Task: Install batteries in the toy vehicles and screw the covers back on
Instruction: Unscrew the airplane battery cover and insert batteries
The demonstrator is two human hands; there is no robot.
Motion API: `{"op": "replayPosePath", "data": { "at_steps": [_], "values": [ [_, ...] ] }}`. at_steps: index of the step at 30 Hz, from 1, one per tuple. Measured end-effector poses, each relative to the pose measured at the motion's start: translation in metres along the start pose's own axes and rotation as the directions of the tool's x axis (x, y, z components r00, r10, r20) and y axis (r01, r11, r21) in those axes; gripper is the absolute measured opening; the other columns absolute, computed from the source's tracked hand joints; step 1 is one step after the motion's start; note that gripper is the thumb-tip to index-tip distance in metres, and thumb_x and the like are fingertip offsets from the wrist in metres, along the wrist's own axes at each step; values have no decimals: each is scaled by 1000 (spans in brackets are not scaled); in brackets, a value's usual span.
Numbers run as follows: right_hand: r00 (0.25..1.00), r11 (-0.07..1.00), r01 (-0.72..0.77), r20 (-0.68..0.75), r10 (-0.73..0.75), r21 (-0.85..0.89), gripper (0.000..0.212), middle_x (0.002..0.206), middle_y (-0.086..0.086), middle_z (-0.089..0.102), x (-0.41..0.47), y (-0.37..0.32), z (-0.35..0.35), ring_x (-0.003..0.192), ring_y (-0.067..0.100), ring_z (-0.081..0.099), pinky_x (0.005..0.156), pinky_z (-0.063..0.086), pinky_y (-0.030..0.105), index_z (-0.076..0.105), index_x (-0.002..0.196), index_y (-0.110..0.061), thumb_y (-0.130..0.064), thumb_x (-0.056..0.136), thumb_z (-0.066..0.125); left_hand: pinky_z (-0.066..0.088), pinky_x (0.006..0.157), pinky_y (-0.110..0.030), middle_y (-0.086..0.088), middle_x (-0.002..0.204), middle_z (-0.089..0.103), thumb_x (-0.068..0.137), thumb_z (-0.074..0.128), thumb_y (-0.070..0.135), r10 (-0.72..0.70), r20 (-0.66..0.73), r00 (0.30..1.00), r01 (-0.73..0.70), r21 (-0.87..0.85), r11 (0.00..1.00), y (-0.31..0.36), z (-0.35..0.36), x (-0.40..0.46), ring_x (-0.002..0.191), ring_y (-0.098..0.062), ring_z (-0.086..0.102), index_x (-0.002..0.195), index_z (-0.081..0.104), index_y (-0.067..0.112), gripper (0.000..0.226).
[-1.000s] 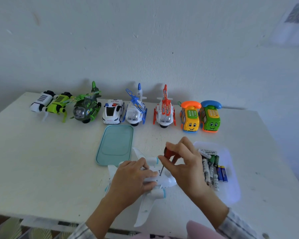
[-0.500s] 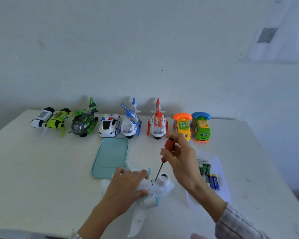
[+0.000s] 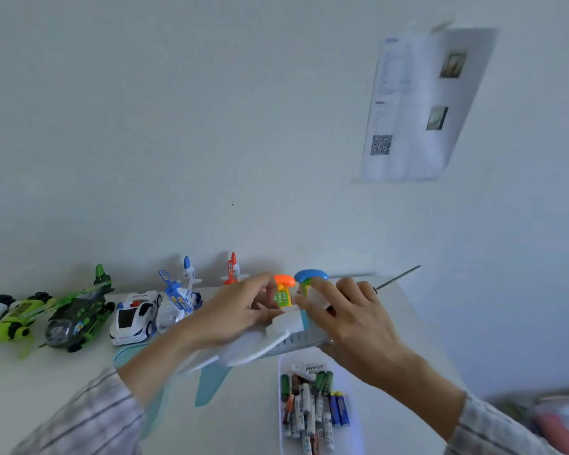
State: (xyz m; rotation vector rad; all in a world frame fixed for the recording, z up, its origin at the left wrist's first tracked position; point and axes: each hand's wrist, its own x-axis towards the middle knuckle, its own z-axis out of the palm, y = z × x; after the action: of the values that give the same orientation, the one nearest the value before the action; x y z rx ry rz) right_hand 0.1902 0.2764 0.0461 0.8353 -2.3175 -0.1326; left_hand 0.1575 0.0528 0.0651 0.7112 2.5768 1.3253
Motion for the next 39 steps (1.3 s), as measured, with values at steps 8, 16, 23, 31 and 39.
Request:
{"op": "replayPosePath", "data": {
  "at_steps": [8, 16, 23, 31, 39],
  "values": [
    [970, 969, -240, -13, 241, 52, 48, 80, 2, 56, -47, 66, 16, 55, 23, 48, 50, 35, 28, 55, 80, -15, -34, 37, 69, 50, 79, -35, 2, 88, 72, 76, 71, 46, 68, -55, 996, -71, -54, 996, 32, 26, 80, 80, -12, 66, 87, 60, 24, 27],
    [332, 70, -879, 499, 800, 472, 35, 47, -6, 50, -102, 103, 48, 38, 9, 41, 38, 29, 18, 62, 58, -12, -41, 56, 82, 43, 85, -13, 15, 105, 67, 88, 57, 50, 34, -429, 903, -19, 38, 999, -44, 38, 54, 102, 7, 59, 104, 61, 21, 34],
    [70, -280, -904, 758, 649, 323, 43, 58, 9, 54, -103, 130, 116, 31, 13, 37, 37, 31, 19, 64, 89, -3, -41, 73, 75, 45, 95, -23, 11, 118, 61, 98, 51, 16, -123, -415, 902, 245, 257, 935, -148, 120, 9, 110, -5, 58, 118, 60, 23, 23],
    [63, -253, -933, 806, 589, 257, 46, 59, 5, 56, -71, 138, 157, 34, 10, 35, 38, 32, 20, 53, 96, -11, -44, 73, 75, -6, 112, -20, 13, 158, 8, 75, -8, 61, -263, -304, 915, 385, 473, 792, -188, 141, 0, 137, 7, -3, 151, 23, 27, 88],
    [63, -211, -952, 816, 574, 222, 61, 73, 6, 58, -64, 140, 157, 41, 9, 38, 38, 34, 17, 54, 118, -6, -46, 77, 73, -3, 114, -23, 11, 158, 12, 78, -4, 61, -250, -314, 916, 383, 497, 778, -189, 139, -2, 136, 7, -1, 150, 26, 27, 86]
  ]
}}
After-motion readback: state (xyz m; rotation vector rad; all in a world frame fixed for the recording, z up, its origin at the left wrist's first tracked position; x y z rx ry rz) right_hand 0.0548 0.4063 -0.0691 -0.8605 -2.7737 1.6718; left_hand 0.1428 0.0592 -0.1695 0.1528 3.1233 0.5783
